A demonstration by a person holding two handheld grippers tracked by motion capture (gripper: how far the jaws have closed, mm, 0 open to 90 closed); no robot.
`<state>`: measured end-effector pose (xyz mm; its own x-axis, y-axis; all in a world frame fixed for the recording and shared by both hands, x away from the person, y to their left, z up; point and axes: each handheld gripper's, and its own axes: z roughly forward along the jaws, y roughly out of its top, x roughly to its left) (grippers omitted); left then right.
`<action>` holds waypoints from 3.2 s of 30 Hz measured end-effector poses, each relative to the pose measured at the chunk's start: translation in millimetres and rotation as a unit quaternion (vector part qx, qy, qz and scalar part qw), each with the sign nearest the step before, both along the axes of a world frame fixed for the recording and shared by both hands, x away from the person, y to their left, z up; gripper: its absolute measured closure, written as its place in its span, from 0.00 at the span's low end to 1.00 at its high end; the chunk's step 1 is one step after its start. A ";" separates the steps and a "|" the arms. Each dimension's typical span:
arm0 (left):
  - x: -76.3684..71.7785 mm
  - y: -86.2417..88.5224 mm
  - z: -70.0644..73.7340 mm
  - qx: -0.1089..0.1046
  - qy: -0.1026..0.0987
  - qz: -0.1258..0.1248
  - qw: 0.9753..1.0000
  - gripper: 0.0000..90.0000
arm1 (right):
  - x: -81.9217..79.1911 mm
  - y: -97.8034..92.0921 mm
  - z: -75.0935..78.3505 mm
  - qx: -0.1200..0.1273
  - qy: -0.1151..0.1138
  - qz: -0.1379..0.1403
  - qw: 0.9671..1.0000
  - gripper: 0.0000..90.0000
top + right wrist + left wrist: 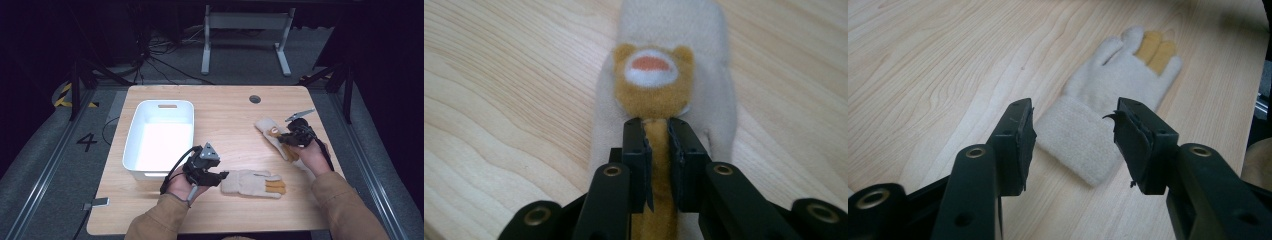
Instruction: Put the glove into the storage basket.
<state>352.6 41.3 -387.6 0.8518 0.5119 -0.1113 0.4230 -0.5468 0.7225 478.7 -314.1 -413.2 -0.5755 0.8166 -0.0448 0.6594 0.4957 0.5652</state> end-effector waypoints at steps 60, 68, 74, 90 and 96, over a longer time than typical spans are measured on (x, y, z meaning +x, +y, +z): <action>-5.8 4.6 0.3 0.003 -0.003 0.012 1.000 0.56 | -128.5 58.3 46.2 0.067 -0.076 0.262 0.960 0.88; -5.4 3.3 -0.9 0.005 -0.001 0.012 1.000 0.56 | -132.2 62.8 23.1 0.061 -0.059 0.287 0.954 0.88; -5.7 1.4 -2.6 0.007 0.002 0.008 1.000 0.57 | -131.9 62.0 11.8 0.056 -0.043 0.289 0.955 0.86; -6.8 -7.1 -13.0 0.022 0.024 -0.003 0.999 0.65 | -135.6 41.8 10.9 0.096 -0.040 0.251 0.962 0.62; -5.6 -9.5 -20.0 0.032 0.032 -0.004 0.999 0.66 | -139.3 23.0 8.2 0.089 -0.031 0.206 0.974 0.65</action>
<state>347.0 31.8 -407.5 0.8482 0.5128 -0.1327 0.4626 -0.5951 0.6572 339.4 -291.1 -405.0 -0.8571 0.5142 0.0323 0.3871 0.6014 0.6989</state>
